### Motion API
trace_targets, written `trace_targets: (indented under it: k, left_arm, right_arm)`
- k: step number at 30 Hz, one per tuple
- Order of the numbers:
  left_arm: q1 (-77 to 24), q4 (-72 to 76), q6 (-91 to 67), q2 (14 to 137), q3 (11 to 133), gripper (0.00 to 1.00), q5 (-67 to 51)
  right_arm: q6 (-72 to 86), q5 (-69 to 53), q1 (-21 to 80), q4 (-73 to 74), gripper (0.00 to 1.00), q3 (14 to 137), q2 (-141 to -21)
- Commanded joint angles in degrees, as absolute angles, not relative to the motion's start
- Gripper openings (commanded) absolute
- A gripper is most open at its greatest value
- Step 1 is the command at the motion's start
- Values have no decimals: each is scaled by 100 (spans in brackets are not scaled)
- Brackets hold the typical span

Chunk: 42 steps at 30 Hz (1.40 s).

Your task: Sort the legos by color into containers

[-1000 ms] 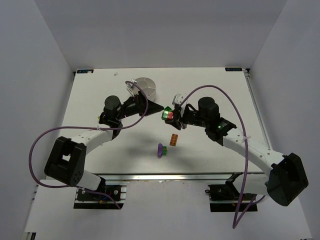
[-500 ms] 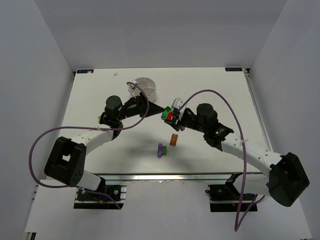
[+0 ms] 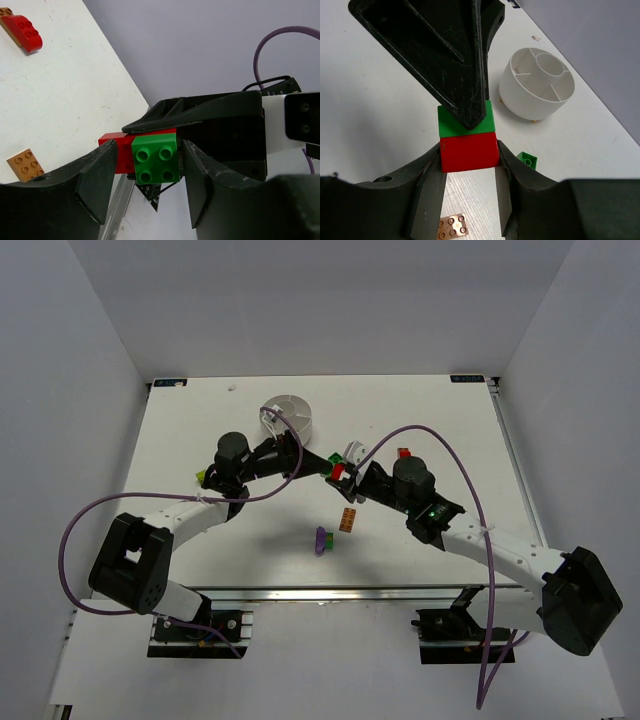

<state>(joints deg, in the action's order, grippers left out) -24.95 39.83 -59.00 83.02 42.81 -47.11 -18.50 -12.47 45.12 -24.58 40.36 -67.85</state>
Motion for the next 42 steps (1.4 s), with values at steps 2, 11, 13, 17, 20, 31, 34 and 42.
trace_targets:
  k: [2,11,13,17,20,31,34,42]
  left_arm:
    - [-2558,3964,-5801,8191,4456,62,-4790]
    - [-2593,4008,-5810,8209,4491,35,-4895]
    - [-2593,4025,-5818,8218,4500,30,-4904]
    - [-2593,4034,-5818,8227,4517,16,-4939]
    - [-2584,4008,-5783,8244,4535,8,-4957]
    - [-2584,3648,-5458,8200,4632,1,-4922]
    - [-2584,3551,-5370,8200,4649,1,-4904]
    - [-2584,3393,-5221,8165,4684,0,-4852]
  right_arm:
    - [-1916,-993,4561,-3006,0,3955,-6732]
    - [-2039,-782,4579,-3182,0,3867,-6768]
    - [-2039,-782,4579,-3190,0,3858,-6785]
    - [-2065,-791,4579,-3182,0,3858,-6803]
    - [-2092,-861,4579,-3094,10,3885,-6829]
    - [-2250,-1028,4570,-2716,89,4096,-6882]
    - [-2267,-1020,4544,-2681,89,4104,-6864]
    - [-2706,-1449,4447,-2391,89,4069,-6680]
